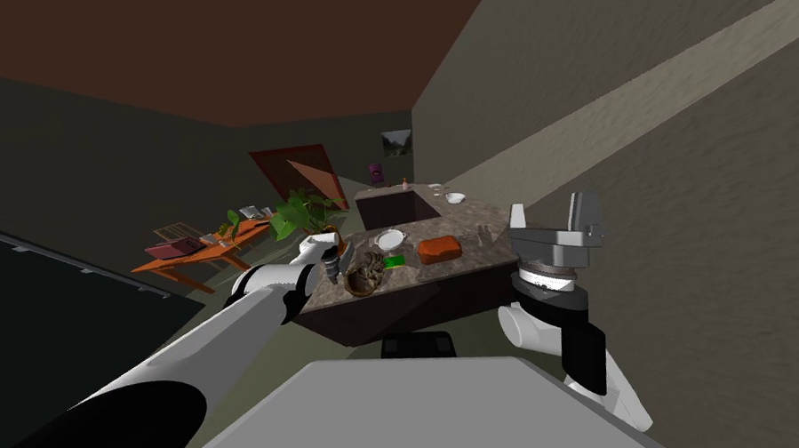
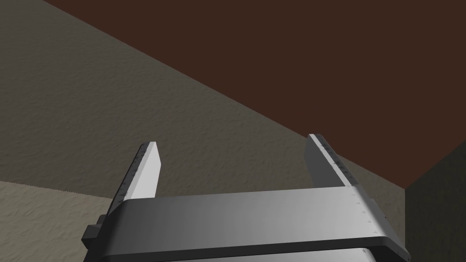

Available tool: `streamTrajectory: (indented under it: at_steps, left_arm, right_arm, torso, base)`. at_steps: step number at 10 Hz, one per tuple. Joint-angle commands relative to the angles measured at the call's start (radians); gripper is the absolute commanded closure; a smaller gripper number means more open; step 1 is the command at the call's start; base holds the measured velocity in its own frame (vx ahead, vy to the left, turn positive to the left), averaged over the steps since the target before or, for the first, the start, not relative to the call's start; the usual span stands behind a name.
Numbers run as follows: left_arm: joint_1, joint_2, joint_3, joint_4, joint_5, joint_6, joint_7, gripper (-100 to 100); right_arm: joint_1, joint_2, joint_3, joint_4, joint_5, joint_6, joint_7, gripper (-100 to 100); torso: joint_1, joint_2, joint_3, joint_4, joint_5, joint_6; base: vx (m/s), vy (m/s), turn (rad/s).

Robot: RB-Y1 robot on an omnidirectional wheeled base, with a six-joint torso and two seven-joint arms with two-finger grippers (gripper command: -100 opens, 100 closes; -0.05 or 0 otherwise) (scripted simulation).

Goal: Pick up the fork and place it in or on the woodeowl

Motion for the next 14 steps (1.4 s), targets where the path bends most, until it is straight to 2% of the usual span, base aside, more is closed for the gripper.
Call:
streamTrajectory:
  at_steps: [1, 2, 3, 7, 8, 9, 10, 12, 13, 14]
  left_arm:
    - [0.042, -0.007, 0.004, -0.050, 0.002, 0.012, 0.009, -100]
    - [0.047, -0.004, 0.005, -0.078, 0.003, 0.015, 0.010, -100]
    - [0.054, -0.005, 0.005, -0.091, 0.003, 0.025, 0.014, 100]
    - [0.053, -0.005, 0.005, -0.089, 0.003, 0.024, 0.012, 100]
    - [0.053, -0.005, 0.005, -0.089, 0.003, 0.023, 0.013, 0]
    - [0.042, -0.007, 0.004, -0.059, 0.002, 0.012, 0.009, 100]
    - [0.020, 0.006, 0.002, -0.068, 0.004, 0.045, 0.007, 100]
    - [0.030, 0.004, 0.003, -0.087, 0.005, 0.049, 0.010, 100]
    - [0.031, 0.005, 0.003, -0.093, 0.005, 0.057, 0.011, 0]
    - [-0.001, 0.034, -0.025, -0.077, 0.014, 0.083, 0.008, 100]
  right_arm:
    - [0.000, 0.000, 0.000, 0.000, 0.000, 0.000, 0.000, 0]
    - [0.000, 0.000, 0.000, 0.000, 0.000, 0.000, 0.000, 0]
    - [0.000, 0.000, 0.000, 0.000, 0.000, 0.000, 0.000, 0]
    - [0.000, 0.000, 0.000, 0.000, 0.000, 0.000, 0.000, 0]
    - [0.000, 0.000, 0.000, 0.000, 0.000, 0.000, 0.000, 0]
    - [0.000, 0.000, 0.000, 0.000, 0.000, 0.000, 0.000, 0]
    - [0.000, 0.000, 0.000, 0.000, 0.000, 0.000, 0.000, 0]
    - [0.000, 0.000, 0.000, 0.000, 0.000, 0.000, 0.000, 0]
    - [0.000, 0.000, 0.000, 0.000, 0.000, 0.000, 0.000, 0]
    - [0.000, 0.000, 0.000, 0.000, 0.000, 0.000, 0.000, 0]
  torso:
    - [0.000, 0.000, 0.000, 0.000, 0.000, 0.000]
    - [0.001, 0.000, -0.002, -0.003, 0.003, 0.000]
    - [0.001, -0.001, -0.002, -0.003, 0.003, 0.000]
    - [0.000, -0.001, -0.002, -0.003, 0.003, 0.000]
    - [0.000, -0.001, -0.002, -0.003, 0.003, 0.000]
    - [0.000, -0.001, -0.002, -0.003, 0.003, 0.000]
    - [0.001, -0.001, -0.003, -0.004, 0.003, 0.000]
    - [0.000, -0.001, -0.002, -0.003, 0.002, 0.000]
    - [0.000, 0.000, -0.002, -0.003, 0.003, 0.000]
    - [0.000, -0.001, -0.002, -0.003, 0.003, 0.000]
  base:
    - [0.000, 0.000, 0.000]
    - [0.000, 0.000, 0.000]
    - [0.000, 0.000, 0.000]
    - [0.000, 0.000, 0.000]
    - [0.000, 0.000, 0.000]
    - [0.011, 0.011, 0.007]
    - [0.000, 0.000, 0.000]
    - [0.000, 0.000, 0.000]
    - [0.000, 0.000, 0.000]
    - [-0.018, -0.041, -0.003]
